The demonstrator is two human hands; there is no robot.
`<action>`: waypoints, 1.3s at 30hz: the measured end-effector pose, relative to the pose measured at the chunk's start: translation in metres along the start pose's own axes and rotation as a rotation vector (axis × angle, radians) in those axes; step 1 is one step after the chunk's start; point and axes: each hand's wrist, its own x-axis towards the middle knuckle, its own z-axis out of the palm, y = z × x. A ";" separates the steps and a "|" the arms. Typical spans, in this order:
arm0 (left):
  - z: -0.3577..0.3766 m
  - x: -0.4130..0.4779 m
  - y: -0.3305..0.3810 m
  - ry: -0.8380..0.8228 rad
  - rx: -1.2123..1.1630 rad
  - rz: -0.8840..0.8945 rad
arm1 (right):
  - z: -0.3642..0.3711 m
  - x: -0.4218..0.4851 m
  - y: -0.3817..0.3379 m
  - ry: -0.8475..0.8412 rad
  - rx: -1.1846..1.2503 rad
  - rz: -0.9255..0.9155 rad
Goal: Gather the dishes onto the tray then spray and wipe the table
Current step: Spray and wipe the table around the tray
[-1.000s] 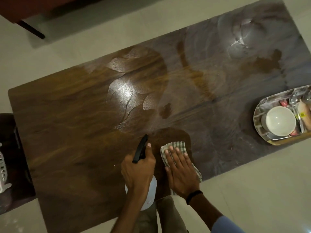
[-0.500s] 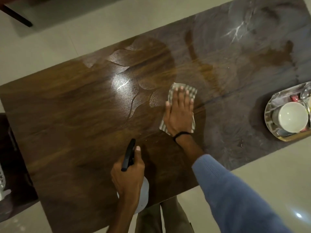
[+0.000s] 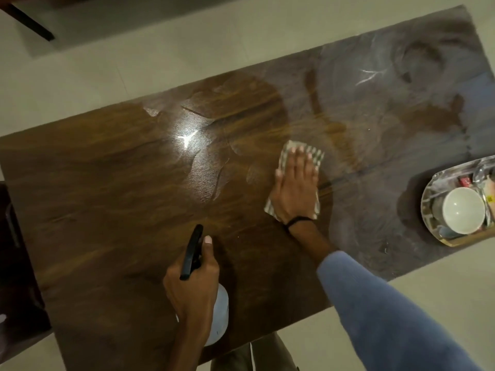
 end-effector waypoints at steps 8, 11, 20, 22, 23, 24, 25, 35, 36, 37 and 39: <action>0.004 0.007 0.019 0.010 -0.012 0.017 | 0.023 -0.082 -0.027 -0.165 -0.073 -0.576; 0.002 0.013 0.022 -0.011 -0.035 0.008 | 0.008 -0.078 0.025 -0.164 -0.107 -0.468; 0.023 0.030 0.033 0.043 -0.103 -0.036 | -0.004 0.106 -0.058 0.003 0.006 -0.109; 0.027 0.031 0.035 0.045 -0.077 -0.038 | -0.003 0.092 -0.064 -0.054 -0.051 -0.345; 0.029 0.032 0.038 0.049 -0.069 -0.053 | -0.004 0.081 -0.054 -0.096 -0.073 -0.440; 0.031 0.033 0.039 0.060 -0.065 -0.068 | -0.007 0.072 -0.039 -0.126 -0.082 -0.506; 0.033 0.035 0.043 0.076 -0.066 -0.087 | -0.010 0.069 -0.023 -0.147 -0.091 -0.537; 0.053 0.055 0.074 0.199 -0.147 -0.029 | -0.012 0.200 -0.088 -0.001 0.036 -0.164; 0.055 0.056 0.078 0.203 -0.139 -0.019 | -0.008 0.201 -0.104 -0.022 0.027 -0.251; 0.056 0.056 0.079 0.204 -0.134 -0.006 | -0.006 0.195 -0.115 -0.043 0.001 -0.370; 0.055 0.056 0.083 0.209 -0.103 -0.006 | -0.007 0.173 -0.113 -0.096 -0.055 -0.581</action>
